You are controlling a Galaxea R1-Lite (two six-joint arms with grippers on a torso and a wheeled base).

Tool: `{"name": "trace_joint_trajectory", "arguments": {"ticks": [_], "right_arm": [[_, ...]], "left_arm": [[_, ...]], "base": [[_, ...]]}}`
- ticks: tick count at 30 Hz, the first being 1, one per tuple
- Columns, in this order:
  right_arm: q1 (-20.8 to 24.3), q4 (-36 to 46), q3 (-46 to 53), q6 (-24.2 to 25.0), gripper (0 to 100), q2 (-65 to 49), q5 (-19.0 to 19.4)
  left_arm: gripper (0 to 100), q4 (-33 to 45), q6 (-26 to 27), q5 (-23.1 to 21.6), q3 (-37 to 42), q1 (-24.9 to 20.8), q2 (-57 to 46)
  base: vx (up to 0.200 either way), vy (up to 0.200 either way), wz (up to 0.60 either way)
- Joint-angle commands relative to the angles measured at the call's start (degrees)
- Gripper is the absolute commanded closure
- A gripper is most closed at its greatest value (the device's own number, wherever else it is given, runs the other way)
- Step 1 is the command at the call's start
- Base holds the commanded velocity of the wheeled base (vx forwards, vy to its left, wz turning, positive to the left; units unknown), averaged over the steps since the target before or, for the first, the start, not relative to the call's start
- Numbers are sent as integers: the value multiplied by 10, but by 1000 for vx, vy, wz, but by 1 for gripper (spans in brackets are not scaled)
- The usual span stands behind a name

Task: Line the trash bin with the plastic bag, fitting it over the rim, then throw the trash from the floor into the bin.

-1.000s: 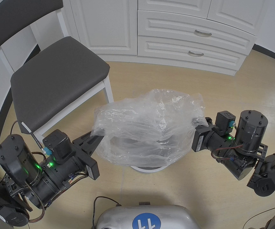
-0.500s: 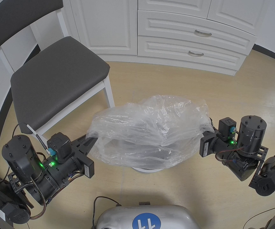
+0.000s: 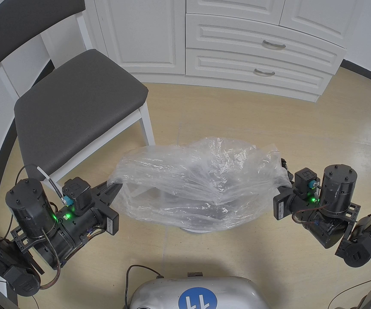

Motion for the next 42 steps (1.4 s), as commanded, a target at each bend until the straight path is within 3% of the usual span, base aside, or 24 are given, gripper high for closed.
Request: {"name": "trace_joint_trajectory", "arguments": {"ticks": [1,22,42], "right_arm": [[-17,-16,17,-18,100,12,0],[-84,-225,91,-147,100,98,8],[-97,-238,103,-168,100,102,9]], "left_arm": [[100,0,8,-1,-2,16,11],[100,-1,30,-2,-4,62,37],[100,-2,44,-23,-4,81,39]], "base": [[0,0,0],[0,0,0],[0,0,0]]}}
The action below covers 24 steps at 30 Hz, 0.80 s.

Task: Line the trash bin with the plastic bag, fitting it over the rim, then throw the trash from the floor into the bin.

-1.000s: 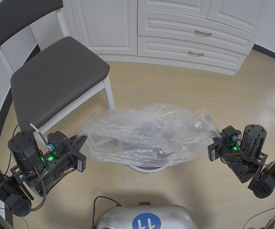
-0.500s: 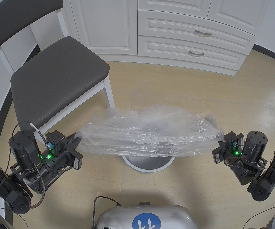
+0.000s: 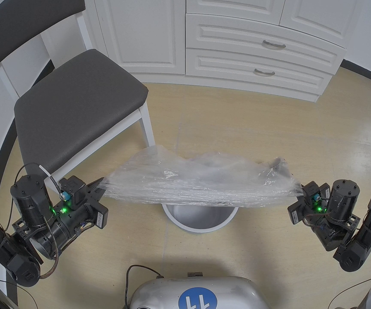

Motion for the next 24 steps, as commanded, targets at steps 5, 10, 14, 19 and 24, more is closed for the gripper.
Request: {"name": "trace_joint_trajectory", "arguments": {"ticks": [5,10,14,19,24], "right_arm": [[19,-10,0,3,100,-5,0],[68,-10,14,16,100,-37,1],[107,-10,12,41,100,-53,0],[146,-10,-16,81,100,-45,-2],[164,-10,-47,115,100,-22,-5]], "left_arm": [[100,-21,-6,-3,-13,-23,13],[100,-84,-10,-2,-21,-63,56],[100,-84,-46,-1,-36,-100,60],[100,-84,-86,1,-57,-134,67],[100,-84,-91,3,-69,-135,74]], "base": [[0,0,0],[0,0,0],[0,0,0],[0,0,0],[0,0,0]]}}
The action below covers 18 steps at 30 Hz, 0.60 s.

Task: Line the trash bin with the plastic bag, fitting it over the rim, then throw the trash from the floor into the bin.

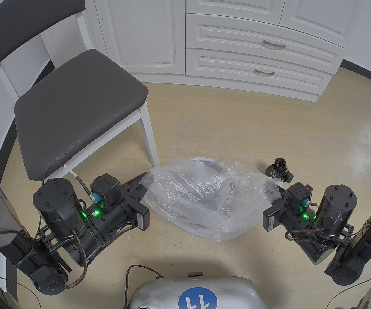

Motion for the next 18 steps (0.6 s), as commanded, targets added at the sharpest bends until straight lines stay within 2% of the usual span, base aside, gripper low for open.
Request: {"name": "trace_joint_trajectory", "arguments": {"ticks": [1,5,8,18], "right_arm": [[26,-10,-38,24,100,34,-2],[44,-10,-64,52,100,68,-8],[45,-10,-69,54,100,77,-24],[44,-10,-72,54,100,94,-27]], "left_arm": [[100,0,-15,1,-16,-10,13],[100,-1,-32,1,-29,-24,26],[100,-1,-35,1,-31,-26,35],[100,-1,-51,1,-48,-27,90]], "base": [[0,0,0],[0,0,0],[0,0,0],[0,0,0]]}}
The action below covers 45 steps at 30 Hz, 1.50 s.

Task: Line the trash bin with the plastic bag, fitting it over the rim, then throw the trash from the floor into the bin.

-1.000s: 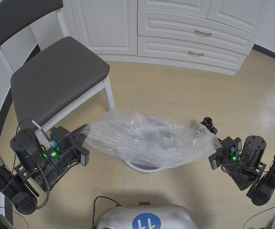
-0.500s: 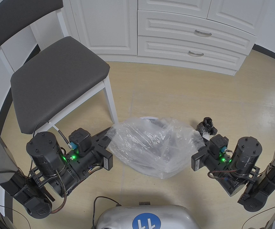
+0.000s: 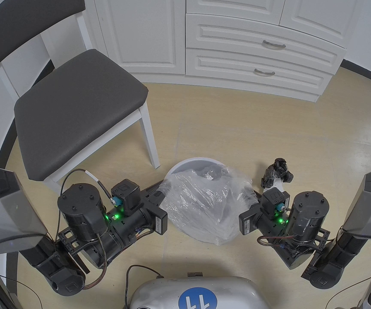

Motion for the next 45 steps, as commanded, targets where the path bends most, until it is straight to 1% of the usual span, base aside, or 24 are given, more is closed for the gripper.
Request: {"name": "trace_joint_trajectory", "arguments": {"ticks": [1,7,8,10,11,15,17,20,25,29,34,37,41,45], "right_arm": [[-3,-10,-3,-1,100,17,0],[-13,-10,-25,0,100,36,1],[-17,-10,-32,1,100,44,1],[-18,-10,-36,1,100,49,1],[-18,-10,-47,7,100,62,1],[-20,-10,-68,21,100,80,-1],[-39,-10,-95,25,100,99,-1],[-61,-10,-129,28,100,123,0],[-80,-10,-176,45,100,152,0],[-102,-10,-210,45,100,166,0],[-147,0,-257,46,100,181,0],[-167,15,-268,46,100,180,-1],[-182,26,-266,45,100,175,-1],[-199,41,-250,31,100,164,-2]], "left_arm": [[100,0,-3,1,-16,4,38],[100,0,-18,0,-38,21,71],[100,0,-19,0,-49,33,84],[100,0,-20,1,-56,40,91],[100,0,-28,0,-72,54,107],[100,0,-46,1,-93,72,127],[100,0,-57,1,-111,86,139],[100,1,-60,1,-128,103,158],[100,1,-59,2,-155,126,181],[100,1,-59,2,-157,140,178],[100,1,-55,3,-152,158,163],[100,1,-54,2,-151,168,153],[100,2,-52,2,-148,175,146],[100,2,-49,2,-134,174,136]], "base": [[0,0,0],[0,0,0],[0,0,0],[0,0,0],[0,0,0],[0,0,0],[0,0,0],[0,0,0],[0,0,0],[0,0,0],[0,0,0],[0,0,0],[0,0,0],[0,0,0]]}}
